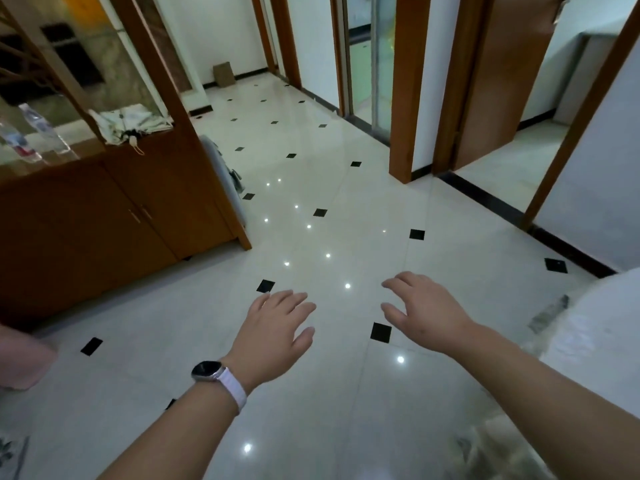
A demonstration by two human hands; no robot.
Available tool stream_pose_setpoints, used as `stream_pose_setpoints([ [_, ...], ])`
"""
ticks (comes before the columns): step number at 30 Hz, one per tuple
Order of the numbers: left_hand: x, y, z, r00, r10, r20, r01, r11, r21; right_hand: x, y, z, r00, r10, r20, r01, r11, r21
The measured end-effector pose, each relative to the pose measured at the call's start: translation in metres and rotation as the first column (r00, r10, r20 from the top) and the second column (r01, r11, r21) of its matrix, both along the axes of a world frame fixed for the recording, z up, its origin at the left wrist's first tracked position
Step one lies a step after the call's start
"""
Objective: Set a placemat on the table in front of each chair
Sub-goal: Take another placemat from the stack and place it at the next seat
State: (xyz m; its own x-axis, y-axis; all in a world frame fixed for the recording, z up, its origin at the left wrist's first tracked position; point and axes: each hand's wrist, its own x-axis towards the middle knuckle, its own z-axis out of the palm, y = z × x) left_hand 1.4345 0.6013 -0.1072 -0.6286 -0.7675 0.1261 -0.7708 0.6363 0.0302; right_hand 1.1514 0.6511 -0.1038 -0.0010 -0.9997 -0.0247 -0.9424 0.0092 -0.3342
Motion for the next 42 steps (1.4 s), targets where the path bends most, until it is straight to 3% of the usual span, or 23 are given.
stream_pose_setpoints([
  [14, -0.122, -0.266, -0.031, 0.964, -0.241, -0.108, 0.244, 0.97, 0.014, -0.102, -0.171, -0.013, 0.957, -0.282, -0.071, 0.286, 0.958, 0.037],
  [22, -0.222, -0.411, -0.017, 0.851, -0.474, -0.224, 0.476, 0.878, -0.05, -0.145, -0.268, 0.022, 0.874, -0.479, -0.076, 0.48, 0.877, -0.01],
  [30, -0.339, -0.452, -0.012, 0.716, -0.653, -0.249, 0.666, 0.745, -0.039, -0.213, -0.264, 0.025, 0.709, -0.695, -0.119, 0.701, 0.713, 0.009],
  [37, -0.431, -0.477, -0.012, 0.678, -0.718, -0.157, 0.732, 0.68, 0.045, -0.29, -0.278, 0.004, 0.624, -0.779, -0.061, 0.781, 0.625, 0.018],
  [42, -0.512, -0.505, -0.019, 0.686, -0.722, -0.095, 0.728, 0.682, 0.069, -0.366, -0.295, -0.014, 0.599, -0.8, -0.025, 0.8, 0.599, 0.032],
])
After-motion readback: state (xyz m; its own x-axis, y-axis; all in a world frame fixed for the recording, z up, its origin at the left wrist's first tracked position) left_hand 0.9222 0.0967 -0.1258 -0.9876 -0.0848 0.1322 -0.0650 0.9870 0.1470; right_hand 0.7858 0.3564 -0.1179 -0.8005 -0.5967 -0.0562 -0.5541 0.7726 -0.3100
